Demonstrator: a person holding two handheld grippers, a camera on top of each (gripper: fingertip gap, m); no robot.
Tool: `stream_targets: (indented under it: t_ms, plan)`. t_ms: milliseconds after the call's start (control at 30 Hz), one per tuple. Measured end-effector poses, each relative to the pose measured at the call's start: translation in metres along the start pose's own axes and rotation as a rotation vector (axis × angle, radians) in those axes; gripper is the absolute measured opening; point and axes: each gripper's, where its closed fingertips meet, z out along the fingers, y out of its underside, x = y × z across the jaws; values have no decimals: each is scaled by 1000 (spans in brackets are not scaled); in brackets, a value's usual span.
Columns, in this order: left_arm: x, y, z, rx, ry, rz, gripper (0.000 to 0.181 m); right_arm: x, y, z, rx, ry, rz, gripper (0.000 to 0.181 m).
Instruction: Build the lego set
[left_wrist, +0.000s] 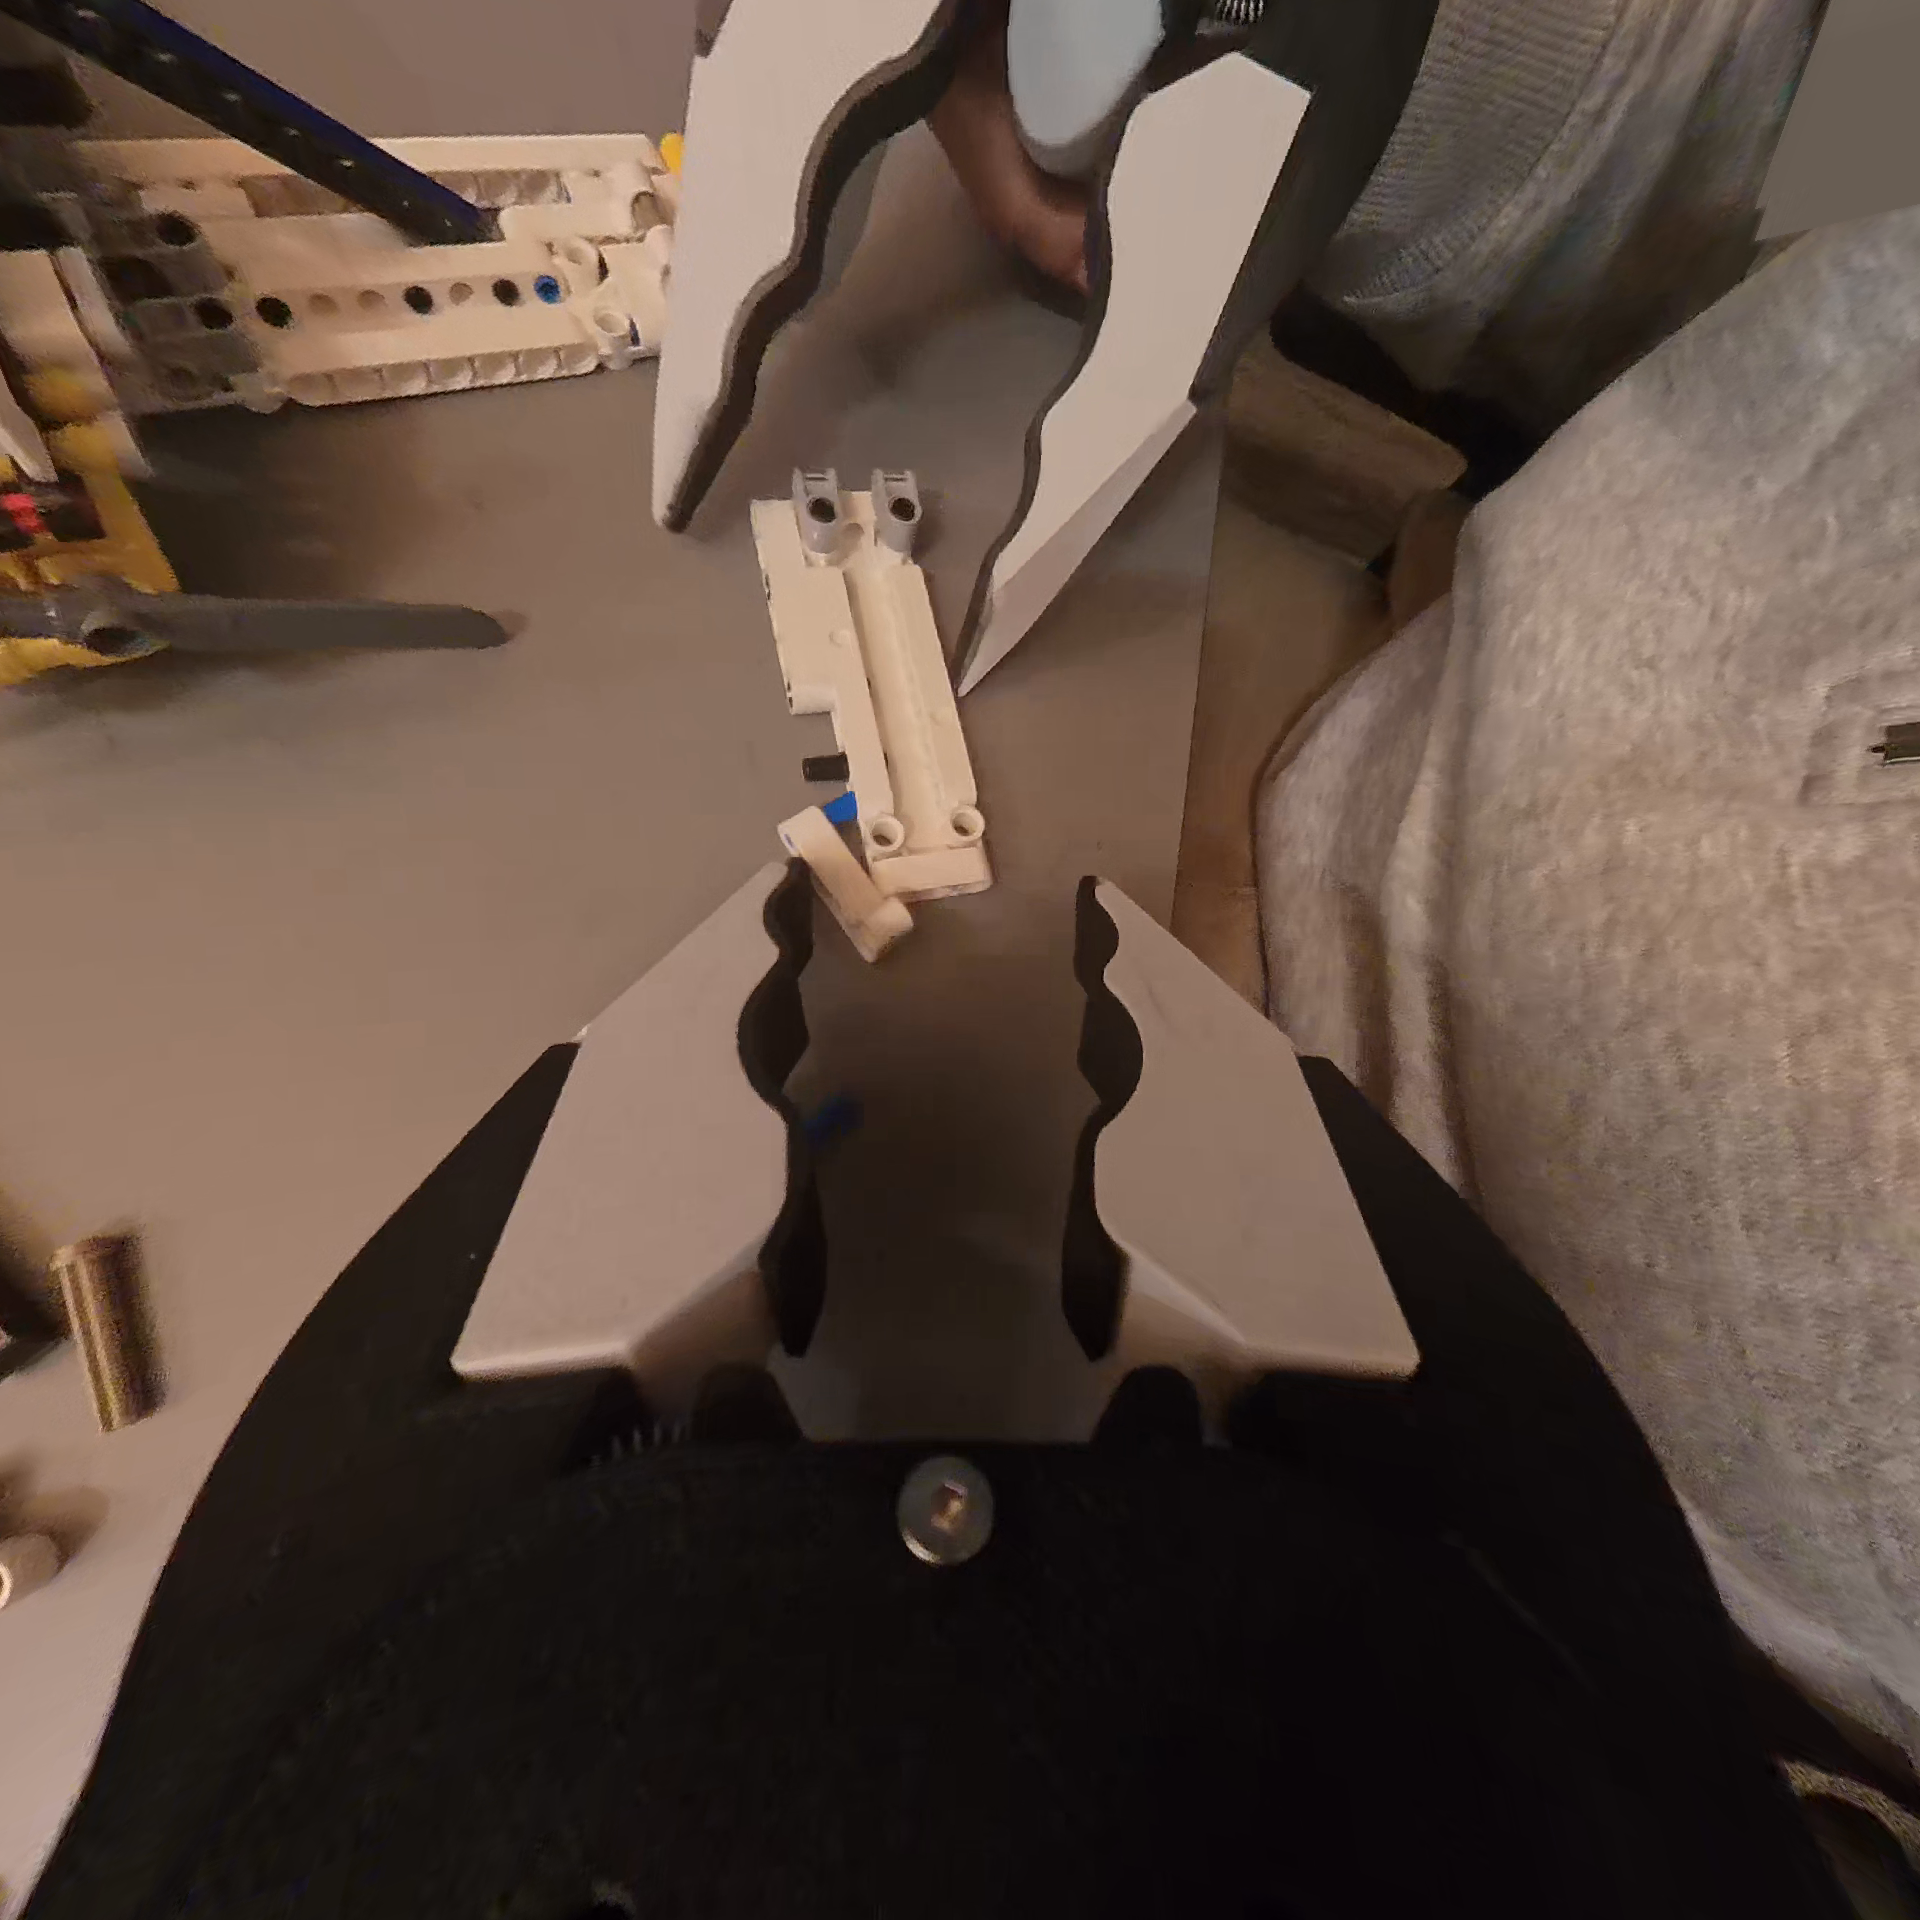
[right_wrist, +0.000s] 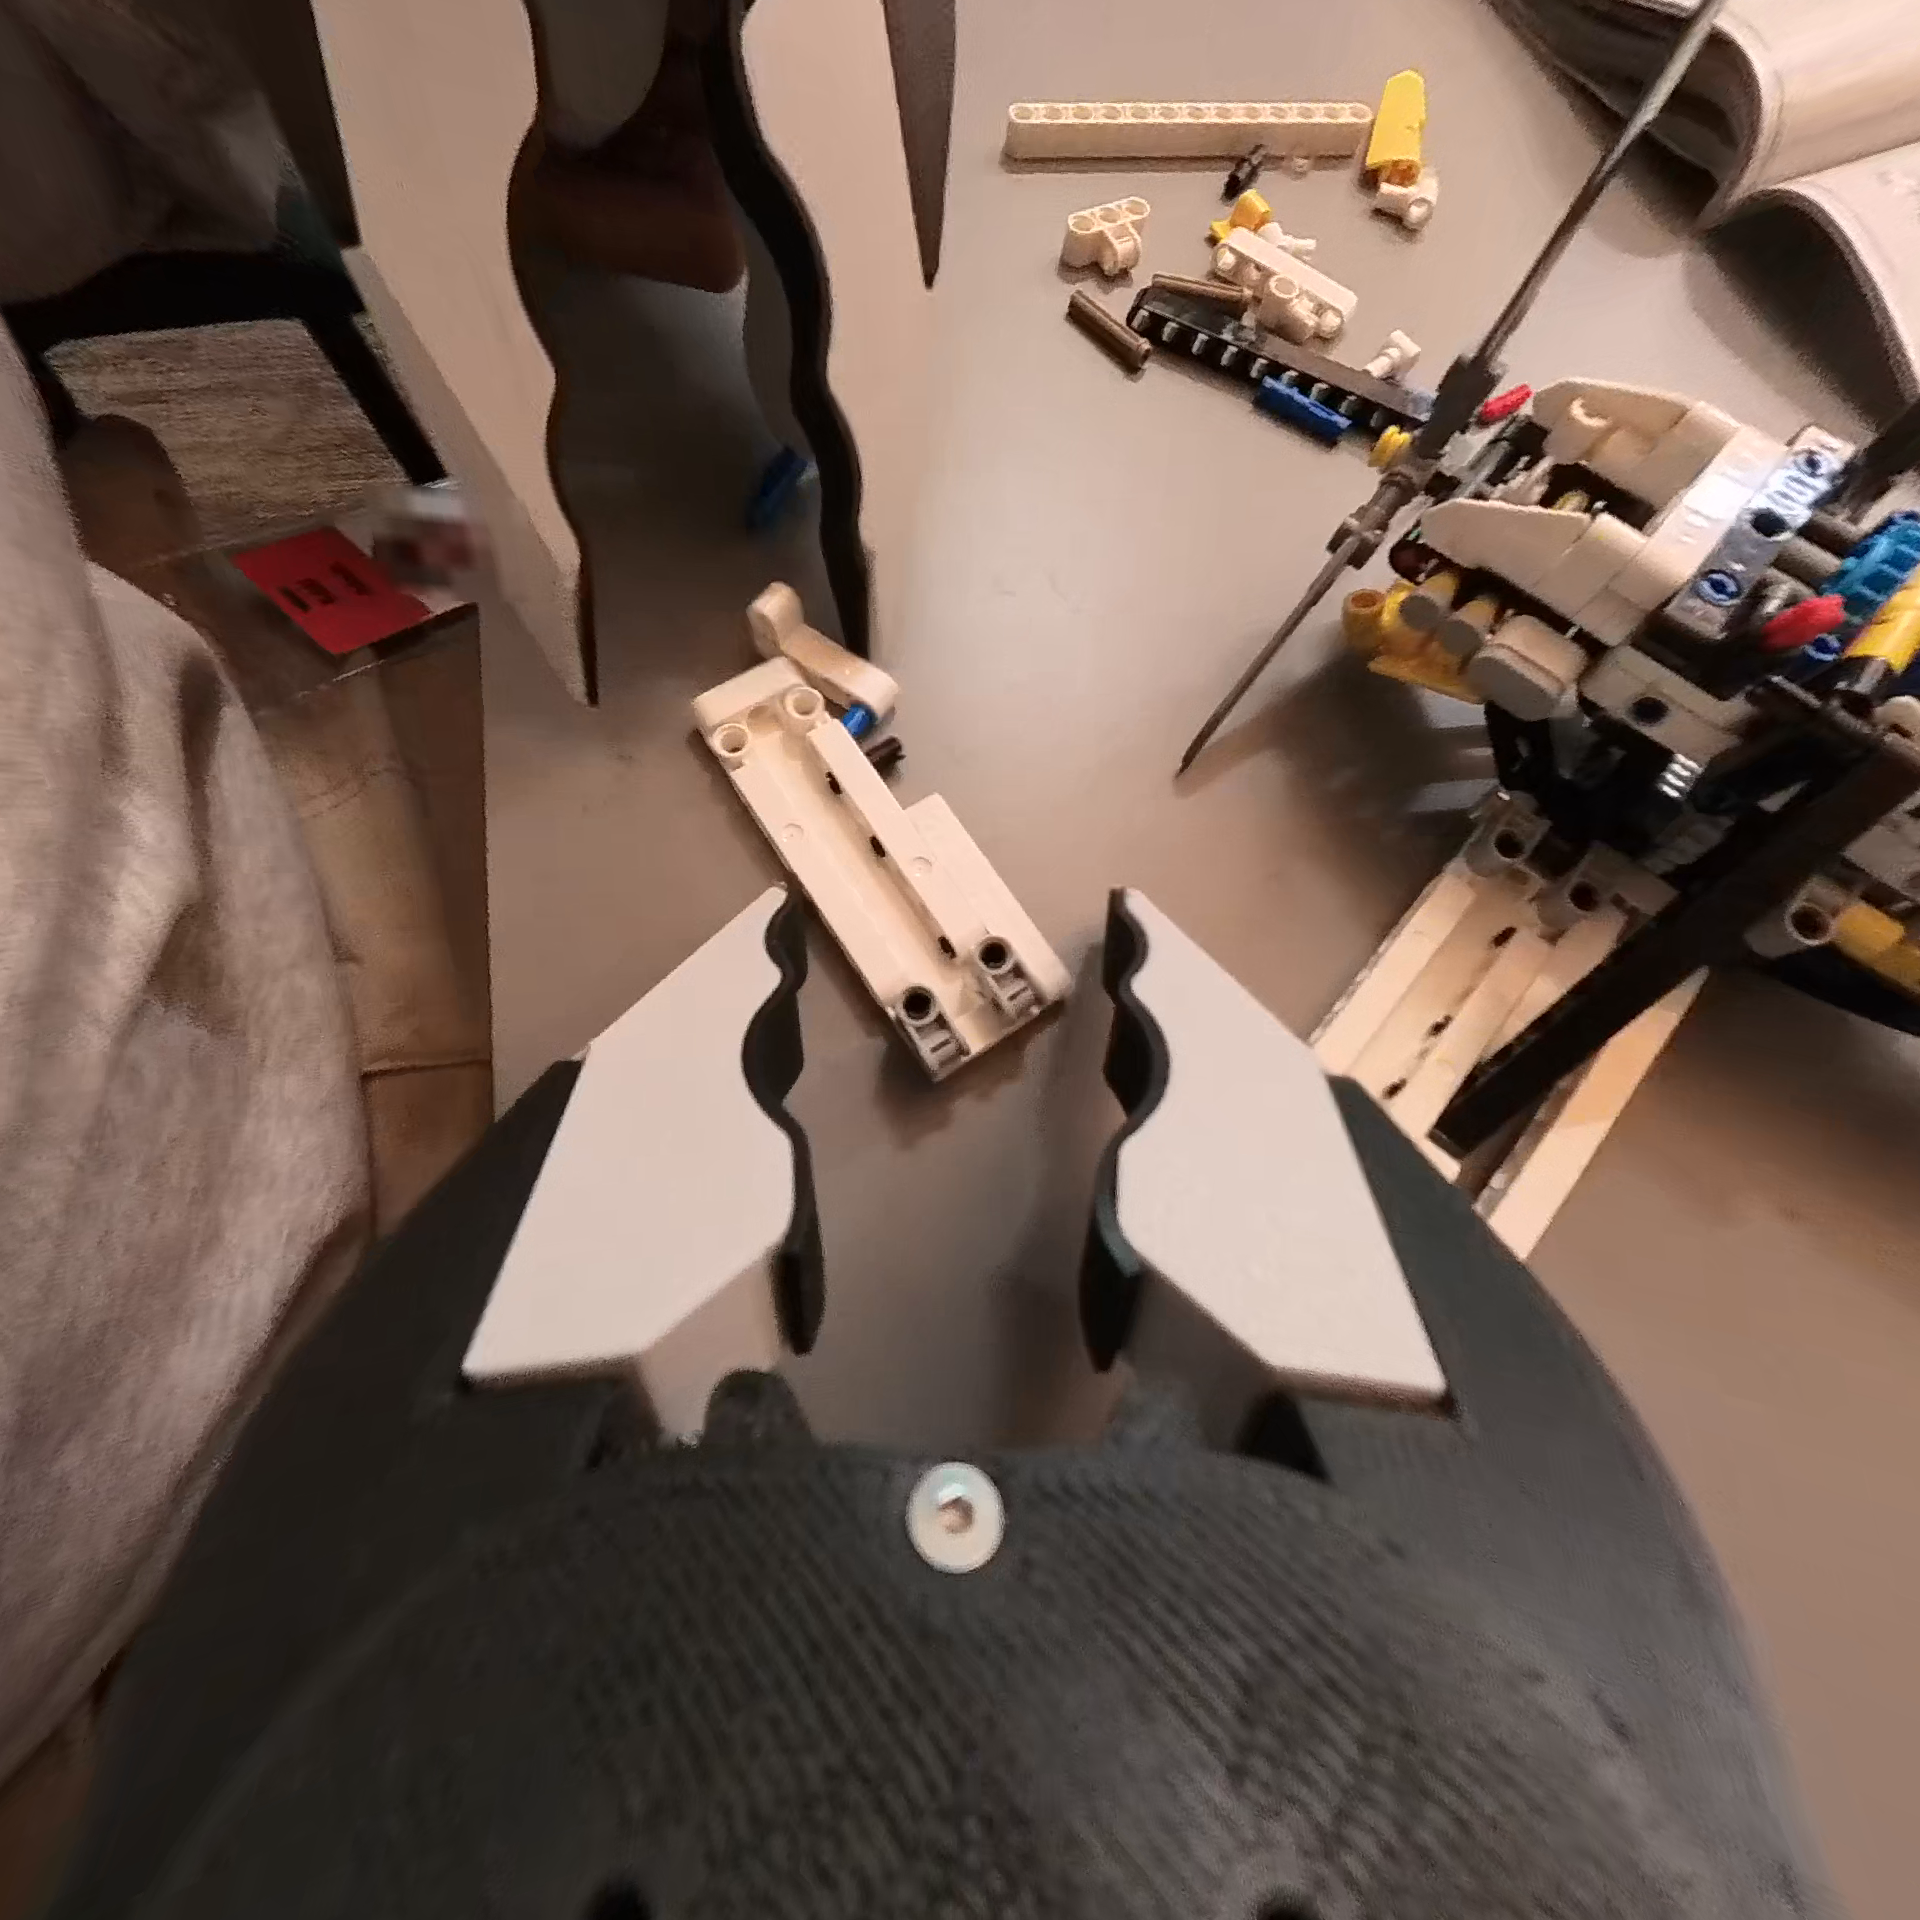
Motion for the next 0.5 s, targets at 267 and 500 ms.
stream_targets:
  t_ms: [267, 500]
  plan:
    - [-4, -2, 2, 2, -21, -3, 50, -8, -2, 2, 3, -112, -54, 40]
    - [-7, -5, 4, 2, -38, -3, 49, -10, -3, 4, 6, -153, -82, 38]
